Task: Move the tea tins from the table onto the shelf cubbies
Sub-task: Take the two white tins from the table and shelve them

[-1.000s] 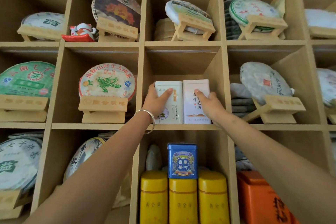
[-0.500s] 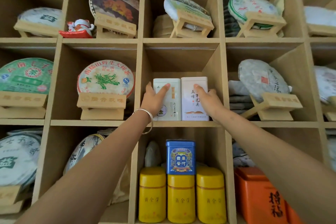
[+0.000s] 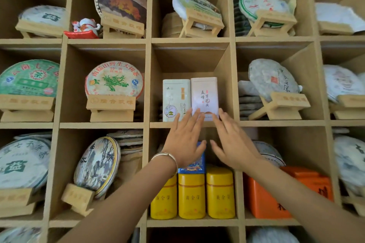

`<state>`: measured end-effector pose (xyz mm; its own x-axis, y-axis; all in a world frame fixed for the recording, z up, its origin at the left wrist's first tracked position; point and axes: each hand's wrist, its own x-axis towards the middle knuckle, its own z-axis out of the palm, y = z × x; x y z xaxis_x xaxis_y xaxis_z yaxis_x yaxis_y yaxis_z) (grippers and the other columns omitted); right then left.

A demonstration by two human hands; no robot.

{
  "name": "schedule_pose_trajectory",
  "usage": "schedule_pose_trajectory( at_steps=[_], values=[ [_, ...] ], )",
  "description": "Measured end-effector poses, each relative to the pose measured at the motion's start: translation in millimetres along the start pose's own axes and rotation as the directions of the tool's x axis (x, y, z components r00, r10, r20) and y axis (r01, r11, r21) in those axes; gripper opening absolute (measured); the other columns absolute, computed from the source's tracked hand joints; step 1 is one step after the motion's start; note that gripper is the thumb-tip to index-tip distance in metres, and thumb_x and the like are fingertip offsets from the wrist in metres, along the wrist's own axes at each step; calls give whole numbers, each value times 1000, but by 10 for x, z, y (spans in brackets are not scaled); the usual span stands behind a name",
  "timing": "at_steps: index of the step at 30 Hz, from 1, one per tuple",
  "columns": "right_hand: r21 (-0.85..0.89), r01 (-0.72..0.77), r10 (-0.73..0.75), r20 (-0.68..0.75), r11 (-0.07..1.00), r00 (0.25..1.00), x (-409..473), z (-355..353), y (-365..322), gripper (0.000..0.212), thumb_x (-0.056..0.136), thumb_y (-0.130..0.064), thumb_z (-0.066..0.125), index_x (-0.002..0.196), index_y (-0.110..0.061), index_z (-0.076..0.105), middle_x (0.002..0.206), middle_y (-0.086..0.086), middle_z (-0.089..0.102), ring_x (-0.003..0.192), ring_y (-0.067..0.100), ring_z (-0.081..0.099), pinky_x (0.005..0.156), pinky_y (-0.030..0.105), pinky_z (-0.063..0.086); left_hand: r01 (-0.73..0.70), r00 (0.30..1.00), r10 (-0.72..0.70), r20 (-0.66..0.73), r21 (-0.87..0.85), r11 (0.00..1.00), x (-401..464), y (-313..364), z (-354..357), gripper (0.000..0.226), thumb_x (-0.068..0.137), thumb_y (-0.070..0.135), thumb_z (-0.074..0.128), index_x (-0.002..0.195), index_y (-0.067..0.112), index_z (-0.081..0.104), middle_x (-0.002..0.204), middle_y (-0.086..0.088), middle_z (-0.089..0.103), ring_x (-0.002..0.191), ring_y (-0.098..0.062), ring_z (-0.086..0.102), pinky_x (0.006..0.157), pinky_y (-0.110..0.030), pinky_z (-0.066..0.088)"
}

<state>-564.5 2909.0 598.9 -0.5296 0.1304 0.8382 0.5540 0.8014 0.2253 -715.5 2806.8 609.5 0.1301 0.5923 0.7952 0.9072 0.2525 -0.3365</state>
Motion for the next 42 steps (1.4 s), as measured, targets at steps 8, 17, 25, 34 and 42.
schedule_pose_trajectory(
  at_steps=[8,17,25,34,42],
  values=[
    [-67,101,-96,72,993,993,-133,138,45,77,93,-43,38,154,-12,3,162,9,0,149,19,0,119,33,-5,36,997,-44,66,119,992,-6,125,247,76,93,56,21,152,17,-5,159,-4,-15,144,-23,-20,113,-50,-16],
    [-64,51,-48,36,997,998,-135,182,104,77,93,-44,40,154,-7,9,161,13,5,149,22,0,119,34,-4,27,998,-30,57,51,998,26,188,267,78,92,58,21,150,16,-10,159,-2,-16,146,-18,-16,116,-53,-11],
    [-38,43,-43,20,998,999,-105,179,92,76,95,-43,40,154,-8,7,162,11,2,149,21,0,119,32,-6,33,999,-33,-23,0,999,35,127,252,76,92,57,23,152,17,-4,160,0,-9,147,-15,-9,114,-51,-15],
    [-20,173,-174,-34,985,984,103,71,-261,76,93,-43,41,153,-8,10,162,11,7,149,21,2,120,38,1,218,970,-206,-132,84,972,-39,-289,127,80,87,57,20,152,13,1,160,-7,-2,147,-21,-3,116,-49,-6],
    [5,210,-210,11,978,978,224,287,-659,77,94,-42,38,154,-10,2,162,9,-4,149,21,-8,120,39,-6,313,949,-310,-49,68,947,-210,-386,157,86,89,61,18,150,8,-10,158,-19,-9,147,-29,-8,115,-50,-11]
  ],
)
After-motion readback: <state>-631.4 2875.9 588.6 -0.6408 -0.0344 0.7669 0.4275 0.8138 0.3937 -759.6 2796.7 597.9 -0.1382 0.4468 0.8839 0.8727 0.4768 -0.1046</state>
